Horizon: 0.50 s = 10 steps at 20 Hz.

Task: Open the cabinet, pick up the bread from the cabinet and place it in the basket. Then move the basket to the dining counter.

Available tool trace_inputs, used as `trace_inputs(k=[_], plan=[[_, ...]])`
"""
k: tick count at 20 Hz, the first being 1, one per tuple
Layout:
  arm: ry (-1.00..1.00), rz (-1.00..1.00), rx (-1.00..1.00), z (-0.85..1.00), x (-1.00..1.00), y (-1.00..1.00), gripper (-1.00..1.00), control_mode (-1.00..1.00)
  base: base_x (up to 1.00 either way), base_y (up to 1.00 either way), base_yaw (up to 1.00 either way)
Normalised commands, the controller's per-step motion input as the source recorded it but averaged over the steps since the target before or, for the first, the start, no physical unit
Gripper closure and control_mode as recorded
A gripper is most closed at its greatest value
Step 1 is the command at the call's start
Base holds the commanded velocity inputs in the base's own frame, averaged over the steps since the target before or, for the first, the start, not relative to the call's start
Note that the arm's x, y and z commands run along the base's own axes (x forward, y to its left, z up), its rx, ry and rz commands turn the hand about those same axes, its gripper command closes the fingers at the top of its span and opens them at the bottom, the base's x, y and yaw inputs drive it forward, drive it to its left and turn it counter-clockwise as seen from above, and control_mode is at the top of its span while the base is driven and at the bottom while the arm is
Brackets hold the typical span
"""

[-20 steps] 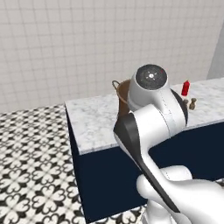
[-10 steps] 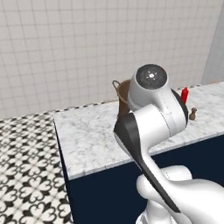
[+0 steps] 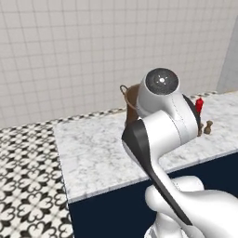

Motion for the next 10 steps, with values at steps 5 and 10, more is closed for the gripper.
trace_inputs(k=[5,10], plan=[[0.0,0.0,0.0,0.0,0.0,0.0,1.0,1.0,0.34,-0.12,0.15],[0.02,0.01,0.08,-0.38,0.48,-0.05,1.0,-1.0,0.02,-0.02,0.02]])
